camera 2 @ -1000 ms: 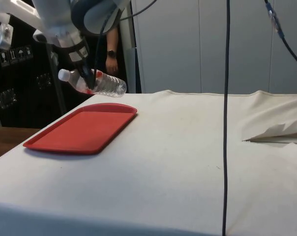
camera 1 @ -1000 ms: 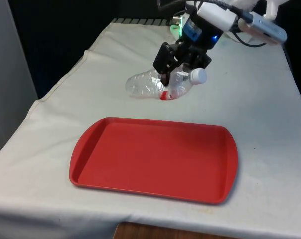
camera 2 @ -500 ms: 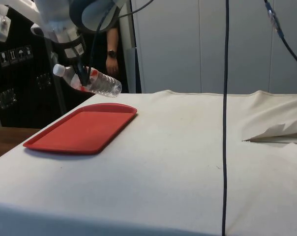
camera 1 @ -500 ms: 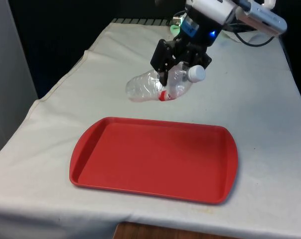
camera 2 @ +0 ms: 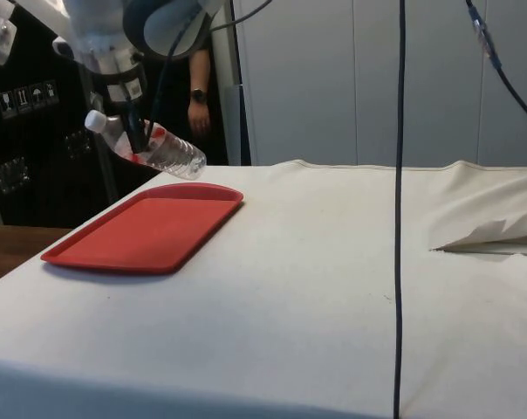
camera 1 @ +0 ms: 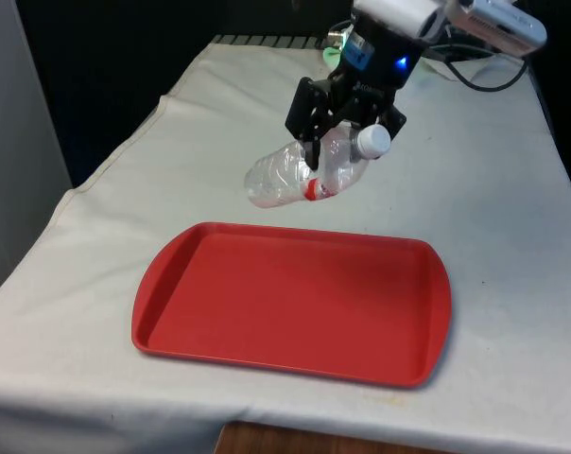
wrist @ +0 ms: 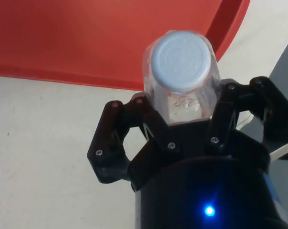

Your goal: Place the bottle upright on the tray.

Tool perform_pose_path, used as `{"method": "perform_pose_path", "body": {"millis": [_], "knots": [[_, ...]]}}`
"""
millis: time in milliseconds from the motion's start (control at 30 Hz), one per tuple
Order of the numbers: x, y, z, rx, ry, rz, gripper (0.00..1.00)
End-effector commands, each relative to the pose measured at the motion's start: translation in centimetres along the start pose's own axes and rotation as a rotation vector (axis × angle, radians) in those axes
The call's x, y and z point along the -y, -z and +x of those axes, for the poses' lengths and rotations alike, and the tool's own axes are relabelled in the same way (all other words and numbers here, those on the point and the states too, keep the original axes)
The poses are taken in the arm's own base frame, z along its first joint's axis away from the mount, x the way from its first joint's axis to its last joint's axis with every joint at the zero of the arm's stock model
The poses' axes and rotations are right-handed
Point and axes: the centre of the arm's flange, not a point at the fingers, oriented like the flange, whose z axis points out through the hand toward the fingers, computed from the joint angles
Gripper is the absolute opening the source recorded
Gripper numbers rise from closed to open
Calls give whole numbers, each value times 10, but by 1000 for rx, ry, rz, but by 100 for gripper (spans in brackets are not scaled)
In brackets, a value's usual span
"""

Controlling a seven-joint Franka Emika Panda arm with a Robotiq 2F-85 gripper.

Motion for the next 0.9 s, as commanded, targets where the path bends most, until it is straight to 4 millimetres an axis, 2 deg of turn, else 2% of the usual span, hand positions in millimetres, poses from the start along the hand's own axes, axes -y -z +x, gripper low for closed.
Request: {"method": "perform_pose_path", "body": {"millis": [0,867], "knots": [[0,0,0,-4,-5,1,14],[-18,-7,3,-134,-156,72,14]]}}
